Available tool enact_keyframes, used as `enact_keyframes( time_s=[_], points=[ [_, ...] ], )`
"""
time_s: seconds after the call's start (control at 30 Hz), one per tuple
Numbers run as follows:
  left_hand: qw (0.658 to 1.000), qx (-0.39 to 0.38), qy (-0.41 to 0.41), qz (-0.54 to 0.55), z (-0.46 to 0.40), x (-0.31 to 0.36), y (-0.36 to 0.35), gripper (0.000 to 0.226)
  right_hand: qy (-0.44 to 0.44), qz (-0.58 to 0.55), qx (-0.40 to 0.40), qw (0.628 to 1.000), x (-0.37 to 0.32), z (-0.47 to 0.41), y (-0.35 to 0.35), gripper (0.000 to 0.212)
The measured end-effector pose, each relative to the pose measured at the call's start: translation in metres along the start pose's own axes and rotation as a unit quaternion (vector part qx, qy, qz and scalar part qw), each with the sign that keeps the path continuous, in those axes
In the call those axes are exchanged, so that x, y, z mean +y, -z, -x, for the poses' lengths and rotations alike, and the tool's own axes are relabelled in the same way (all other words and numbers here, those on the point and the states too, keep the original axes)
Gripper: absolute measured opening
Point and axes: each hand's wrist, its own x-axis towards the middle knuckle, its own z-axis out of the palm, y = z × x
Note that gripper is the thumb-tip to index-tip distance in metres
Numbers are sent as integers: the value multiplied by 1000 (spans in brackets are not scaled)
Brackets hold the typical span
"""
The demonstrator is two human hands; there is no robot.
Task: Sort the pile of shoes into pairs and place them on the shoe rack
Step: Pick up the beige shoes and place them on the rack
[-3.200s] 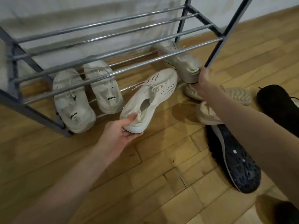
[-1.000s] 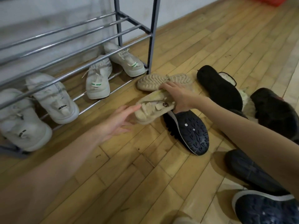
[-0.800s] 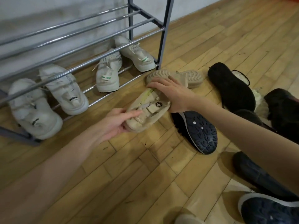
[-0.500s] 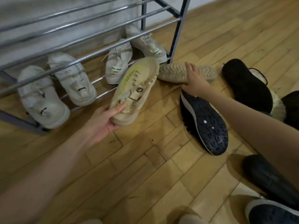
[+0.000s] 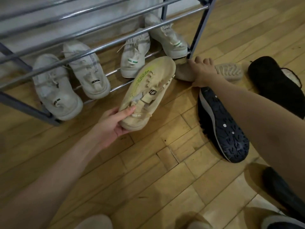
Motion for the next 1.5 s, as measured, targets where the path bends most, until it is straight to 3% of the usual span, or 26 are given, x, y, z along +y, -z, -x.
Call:
enact_keyframes(
  time_s=[0.07, 0.17, 0.27, 0.33, 0.43, 0.53, 0.63, 0.73, 0.83, 0.9, 0.97, 1.0, 1.07, 1.27, 1.33, 1.4, 1.5],
  points=[
    [1000, -10, -10, -1, 7, 4, 3, 84, 9, -4, 35, 999, 3, 13, 3, 90],
    [999, -17, -30, -5, 20, 8, 3, 89, 3, -65, 120, 991, 10, 36, 16, 67],
    [998, -28, -46, 31, 33, 13, -5, 76, -25, -178, 207, 962, 14, 69, 41, 61],
    [997, -30, -57, 45, 40, 17, -15, 58, -44, -281, 281, 917, 8, 96, 63, 56],
    [995, -15, -84, 55, 46, 29, -23, 41, -46, -443, 367, 817, -5, 129, 97, 54],
    [992, -3, -115, 54, 52, 50, -25, 61, -85, -542, 432, 715, -8, 140, 127, 41],
    [985, 8, -160, 65, 56, 68, -22, 51, -158, -685, 412, 580, -11, 131, 148, 29],
    [979, 12, -189, 75, 57, 82, -19, 45, -185, -806, 376, 417, -17, 117, 160, 41],
    [976, 31, -199, 88, 52, 95, -16, 52, -209, -867, 345, 291, -32, 97, 173, 56],
    [974, 48, -196, 101, 47, 99, -17, 50, -229, -895, 313, 220, -45, 83, 184, 49],
    [973, 61, -197, 102, 43, 98, -20, 43, -233, -927, 255, 149, -58, 70, 188, 28],
    [973, 64, -198, 99, 42, 97, -22, 38, -223, -938, 226, 139, -66, 66, 186, 21],
    [974, 64, -197, 92, 39, 96, -23, 33, -215, -941, 205, 165, -75, 62, 174, 20],
    [974, 65, -202, 73, 35, 98, -21, 41, -281, -882, 189, 328, -56, 77, 138, 40],
    [971, 65, -213, 82, 35, 98, -28, 39, -292, -856, 191, 382, -46, 76, 129, 38],
    [967, 68, -233, 80, 35, 97, -38, 38, -283, -858, 194, 382, -41, 75, 130, 29],
    [960, 63, -263, 79, 32, 104, -53, 41, -229, -892, 211, 326, -41, 69, 146, 16]
  ],
)
